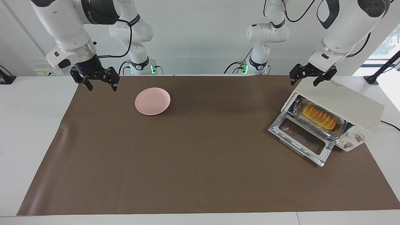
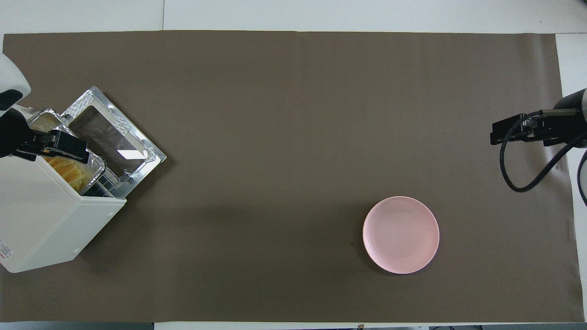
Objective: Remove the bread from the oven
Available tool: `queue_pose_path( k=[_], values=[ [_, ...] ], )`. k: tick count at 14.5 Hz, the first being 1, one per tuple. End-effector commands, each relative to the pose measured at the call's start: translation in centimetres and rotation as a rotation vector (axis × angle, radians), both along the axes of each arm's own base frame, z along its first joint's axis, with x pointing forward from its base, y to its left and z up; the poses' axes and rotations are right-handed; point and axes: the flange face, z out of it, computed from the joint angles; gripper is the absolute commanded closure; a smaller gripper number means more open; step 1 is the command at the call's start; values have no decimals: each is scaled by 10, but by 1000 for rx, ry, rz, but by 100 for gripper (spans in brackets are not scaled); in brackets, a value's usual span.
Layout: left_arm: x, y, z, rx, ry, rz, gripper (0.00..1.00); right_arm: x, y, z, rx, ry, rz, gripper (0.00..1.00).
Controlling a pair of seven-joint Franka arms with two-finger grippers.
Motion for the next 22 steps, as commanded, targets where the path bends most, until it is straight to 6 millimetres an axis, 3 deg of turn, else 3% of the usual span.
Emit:
queue_pose_path(
  k=[1, 15, 17, 20, 22],
  values=[
    [-3, 4, -2, -12, -11, -5, 0, -7, -2, 3, -15, 6, 8, 0],
    [-3, 5, 6, 6, -39, 54, 0, -6, -2, 2, -15, 7, 8, 0],
    [9, 6, 3, 22, -47, 104, 0, -7, -2, 3, -15, 6, 8, 0],
    [49, 3, -32, 48, -2, 145, 0, -6, -2, 2, -15, 7, 9, 0],
    [81, -1, -60, 119, 16, 278, 0, -7, -2, 3, -15, 6, 8, 0]
  ],
)
